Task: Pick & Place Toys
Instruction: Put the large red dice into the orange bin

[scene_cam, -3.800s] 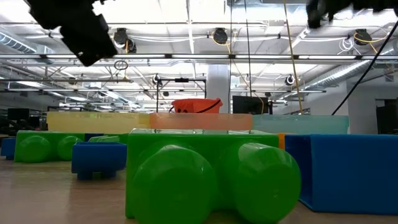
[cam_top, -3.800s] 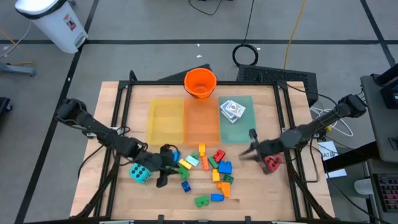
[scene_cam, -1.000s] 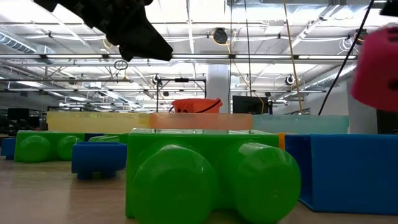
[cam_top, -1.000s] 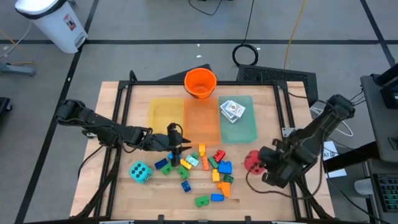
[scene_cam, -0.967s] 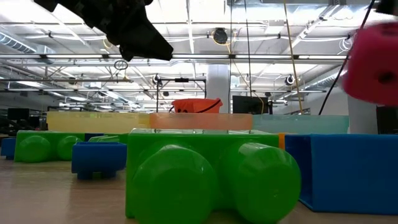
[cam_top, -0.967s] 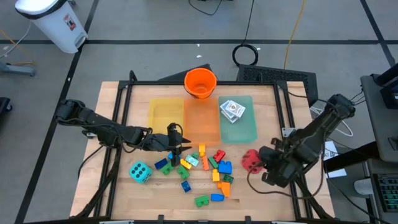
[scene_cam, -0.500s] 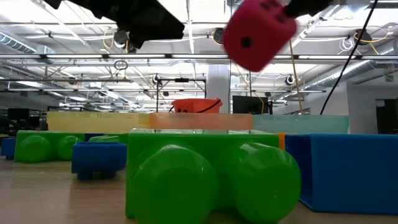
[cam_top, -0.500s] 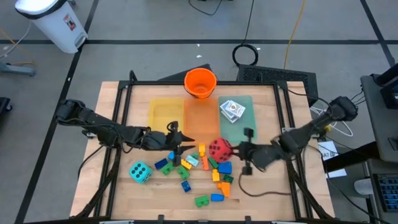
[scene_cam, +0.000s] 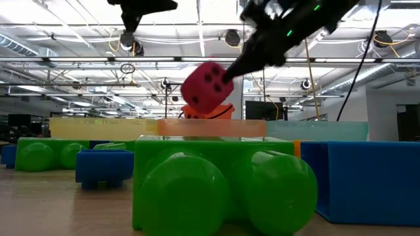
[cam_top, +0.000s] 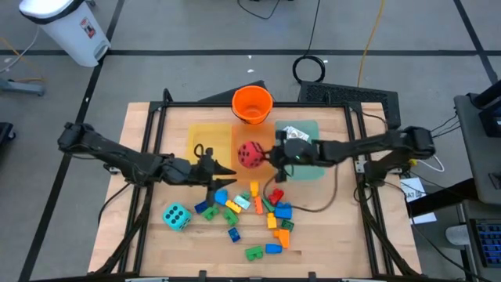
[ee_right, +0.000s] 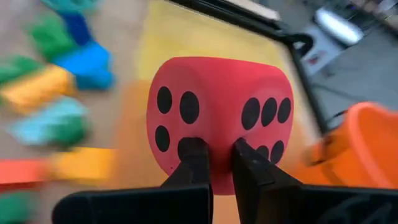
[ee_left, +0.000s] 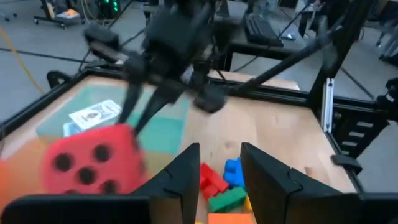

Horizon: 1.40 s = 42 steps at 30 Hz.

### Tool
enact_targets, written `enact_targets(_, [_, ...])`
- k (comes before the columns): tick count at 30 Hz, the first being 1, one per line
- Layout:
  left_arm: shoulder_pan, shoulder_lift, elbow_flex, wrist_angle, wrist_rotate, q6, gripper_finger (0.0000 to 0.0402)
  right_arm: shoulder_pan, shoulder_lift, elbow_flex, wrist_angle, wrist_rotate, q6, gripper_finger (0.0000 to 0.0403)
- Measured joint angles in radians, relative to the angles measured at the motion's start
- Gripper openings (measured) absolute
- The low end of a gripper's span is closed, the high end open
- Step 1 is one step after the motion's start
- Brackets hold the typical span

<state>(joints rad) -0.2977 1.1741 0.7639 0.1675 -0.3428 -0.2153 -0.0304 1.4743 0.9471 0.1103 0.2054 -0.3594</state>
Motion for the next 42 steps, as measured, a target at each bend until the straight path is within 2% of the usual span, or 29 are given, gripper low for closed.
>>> enact_targets(5, [0.003, -0.018, 0.0, -0.043, -0.007, 0.0, 0.012, -0.088, 0.157, 0.078, 0.012, 0.013, -0.168, 0.0003])
enact_targets(11, [0.003, -0.012, 0.0, -0.107, -0.037, 0.002, 0.012, -0.115, 0.262, 0.134, -0.015, 0.16, -0.31, 0.0003])
enact_targets(13, [0.005, -0.013, 0.0, -0.125, -0.05, -0.004, 0.012, -0.114, 0.274, 0.137, -0.018, 0.188, -0.337, 0.0003])
enact_targets(29, [0.025, -0.013, 0.0, -0.142, -0.06, -0.016, 0.012, -0.12, 0.279, 0.138, -0.105, 0.187, -0.387, 0.0005])
enact_targets(34, [0.024, -0.013, 0.0, -0.142, -0.06, -0.016, 0.012, -0.12, 0.279, 0.138, -0.067, 0.187, -0.391, 0.0043])
enact_targets(42, [0.024, -0.013, 0.0, -0.142, -0.06, -0.019, 0.012, -0.119, 0.278, 0.138, -0.043, 0.191, -0.407, 0.0156])
